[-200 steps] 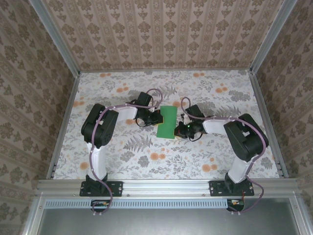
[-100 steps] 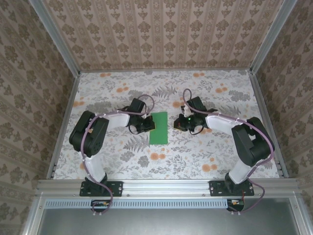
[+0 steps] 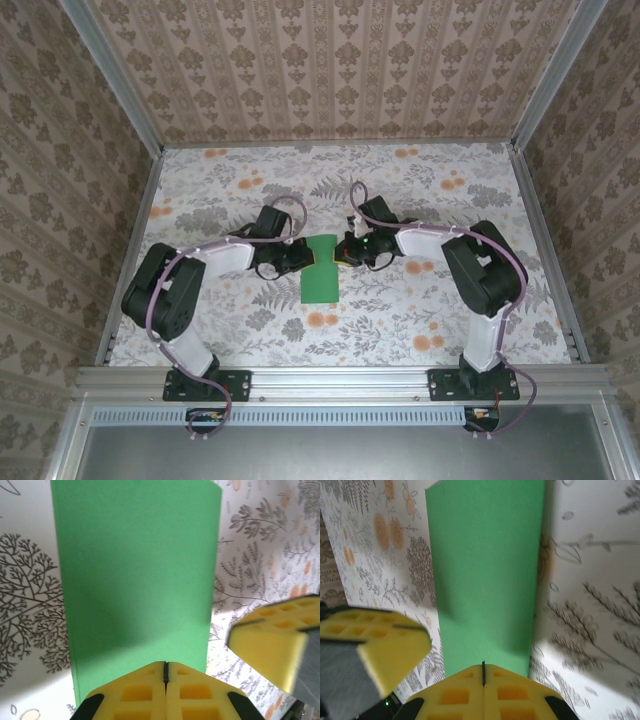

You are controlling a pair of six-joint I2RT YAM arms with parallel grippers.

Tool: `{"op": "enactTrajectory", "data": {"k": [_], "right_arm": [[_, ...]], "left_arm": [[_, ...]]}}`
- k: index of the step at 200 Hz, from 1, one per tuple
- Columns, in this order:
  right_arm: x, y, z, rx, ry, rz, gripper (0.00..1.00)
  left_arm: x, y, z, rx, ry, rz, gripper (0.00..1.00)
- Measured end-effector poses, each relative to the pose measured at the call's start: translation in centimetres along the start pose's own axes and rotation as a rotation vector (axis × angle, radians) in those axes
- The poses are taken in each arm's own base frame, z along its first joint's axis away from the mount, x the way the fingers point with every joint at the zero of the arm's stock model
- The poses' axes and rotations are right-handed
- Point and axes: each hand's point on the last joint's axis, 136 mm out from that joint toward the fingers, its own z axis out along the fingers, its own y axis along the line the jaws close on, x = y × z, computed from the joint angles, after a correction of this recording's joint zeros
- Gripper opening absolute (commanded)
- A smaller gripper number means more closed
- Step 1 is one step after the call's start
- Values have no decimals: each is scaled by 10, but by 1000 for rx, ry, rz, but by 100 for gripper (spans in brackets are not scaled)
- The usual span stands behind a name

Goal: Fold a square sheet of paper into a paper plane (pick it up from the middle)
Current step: First fold in half a square sheet of paper at the center of the table.

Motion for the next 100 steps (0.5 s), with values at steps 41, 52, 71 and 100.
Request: {"op": "enactTrajectory", "data": {"k": [41, 52, 71, 100], "right_arm": [[-10, 0, 14, 4, 23, -21, 0], [-9, -3, 17, 12, 35, -28, 0], [-7, -10, 23, 23, 53, -31, 0], [-7, -12, 27, 21, 69, -44, 0]], "left_arm": [[14, -12, 6, 52, 6, -1, 2], [19, -18, 10, 71, 12, 5, 1], [25, -29, 15, 104, 18, 10, 0], [30, -37, 24, 133, 24, 2, 0]]}}
